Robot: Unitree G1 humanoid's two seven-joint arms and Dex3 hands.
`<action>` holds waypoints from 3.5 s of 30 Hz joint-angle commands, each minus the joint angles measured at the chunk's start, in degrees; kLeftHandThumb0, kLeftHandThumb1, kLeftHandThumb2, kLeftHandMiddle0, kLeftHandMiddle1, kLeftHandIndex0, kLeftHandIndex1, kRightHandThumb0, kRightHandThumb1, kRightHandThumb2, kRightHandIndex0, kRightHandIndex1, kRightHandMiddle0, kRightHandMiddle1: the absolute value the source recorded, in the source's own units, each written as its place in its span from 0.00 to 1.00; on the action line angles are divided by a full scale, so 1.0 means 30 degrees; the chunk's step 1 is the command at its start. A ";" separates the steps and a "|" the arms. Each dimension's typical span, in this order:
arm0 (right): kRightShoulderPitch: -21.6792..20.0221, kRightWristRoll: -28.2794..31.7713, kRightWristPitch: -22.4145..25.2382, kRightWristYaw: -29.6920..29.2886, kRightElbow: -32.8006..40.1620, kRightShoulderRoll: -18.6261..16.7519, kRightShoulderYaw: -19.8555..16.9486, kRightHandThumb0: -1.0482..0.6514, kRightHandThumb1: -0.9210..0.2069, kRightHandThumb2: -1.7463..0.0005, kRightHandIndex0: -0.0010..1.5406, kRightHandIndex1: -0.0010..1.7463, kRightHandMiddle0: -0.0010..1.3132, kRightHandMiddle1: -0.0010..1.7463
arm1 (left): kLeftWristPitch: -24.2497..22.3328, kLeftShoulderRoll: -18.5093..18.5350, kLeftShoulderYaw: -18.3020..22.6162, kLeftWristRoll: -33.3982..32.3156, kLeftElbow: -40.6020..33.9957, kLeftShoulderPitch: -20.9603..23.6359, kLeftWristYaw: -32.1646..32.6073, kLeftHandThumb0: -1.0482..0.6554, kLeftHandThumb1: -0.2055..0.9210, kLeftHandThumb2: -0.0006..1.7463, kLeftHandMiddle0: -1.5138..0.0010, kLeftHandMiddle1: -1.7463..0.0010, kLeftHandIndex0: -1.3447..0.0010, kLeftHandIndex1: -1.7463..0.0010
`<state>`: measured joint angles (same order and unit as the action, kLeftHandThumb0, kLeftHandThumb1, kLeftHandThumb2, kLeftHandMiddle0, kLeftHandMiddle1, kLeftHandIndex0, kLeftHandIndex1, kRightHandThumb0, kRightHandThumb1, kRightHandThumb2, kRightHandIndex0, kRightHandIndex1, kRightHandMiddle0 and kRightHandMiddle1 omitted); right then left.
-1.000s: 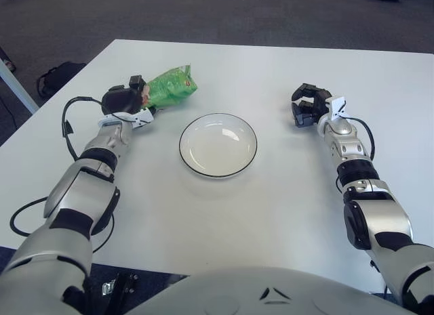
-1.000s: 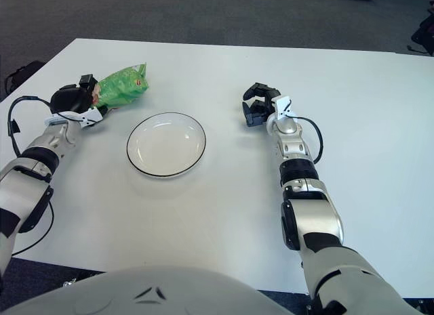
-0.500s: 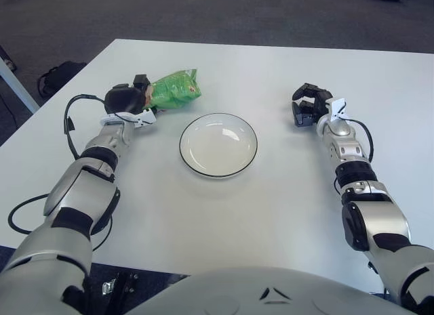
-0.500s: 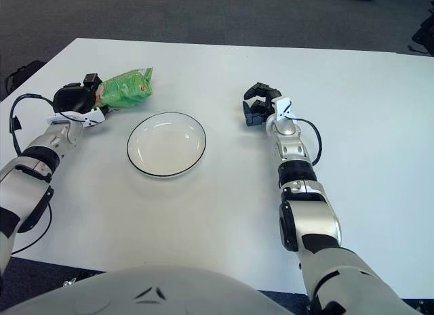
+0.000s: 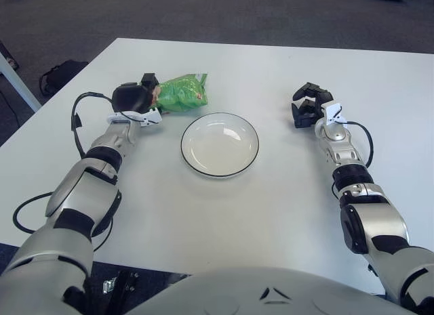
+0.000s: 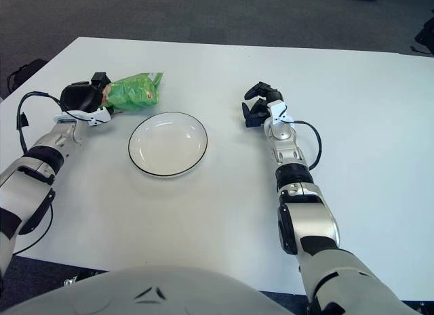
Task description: Put the snack into the plate.
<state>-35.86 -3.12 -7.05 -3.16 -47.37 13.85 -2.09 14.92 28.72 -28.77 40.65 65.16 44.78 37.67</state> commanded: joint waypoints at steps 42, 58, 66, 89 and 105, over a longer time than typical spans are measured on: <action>0.0780 -0.0360 0.2095 0.1649 -0.2268 -0.0038 0.0614 0.61 0.78 0.09 0.53 1.00 0.52 0.91 | -0.3923 0.0686 0.5790 0.0575 -1.6782 -0.4898 -0.4042 0.61 0.11 0.99 0.38 0.05 0.49 0.00; 0.0718 -0.0574 0.2361 0.1723 -0.2240 0.0132 0.1009 0.61 0.78 0.09 0.53 1.00 0.51 0.91 | -0.2567 0.0550 0.6333 0.0857 -1.9495 -0.6316 -0.3658 0.61 0.13 1.00 0.43 0.00 0.49 0.00; 0.0662 -0.0670 0.2533 0.1781 -0.2175 0.0166 0.1206 0.61 0.79 0.08 0.53 1.00 0.52 0.92 | -0.1851 0.0269 0.6838 0.0477 -2.1115 -0.7643 -0.4372 0.61 0.12 1.00 0.42 0.01 0.49 0.00; 0.0592 -0.0816 0.2506 0.1961 -0.2267 0.0202 0.1601 0.61 0.80 0.07 0.53 1.00 0.51 0.93 | 0.1864 0.0290 0.5821 0.1305 -2.0251 -0.9664 -0.5050 0.61 0.13 1.00 0.41 0.01 0.50 0.00; 0.0261 -0.0988 0.2396 0.1767 -0.2740 0.0078 0.1820 0.61 0.80 0.08 0.53 1.00 0.52 0.93 | 0.2182 0.1030 0.5002 0.3216 -1.8504 -0.9601 -0.5815 0.61 0.17 0.97 0.43 0.01 0.53 0.00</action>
<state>-39.76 -4.47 -4.11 0.67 -51.15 15.60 1.73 22.36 30.51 -12.82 48.45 8.15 15.83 21.45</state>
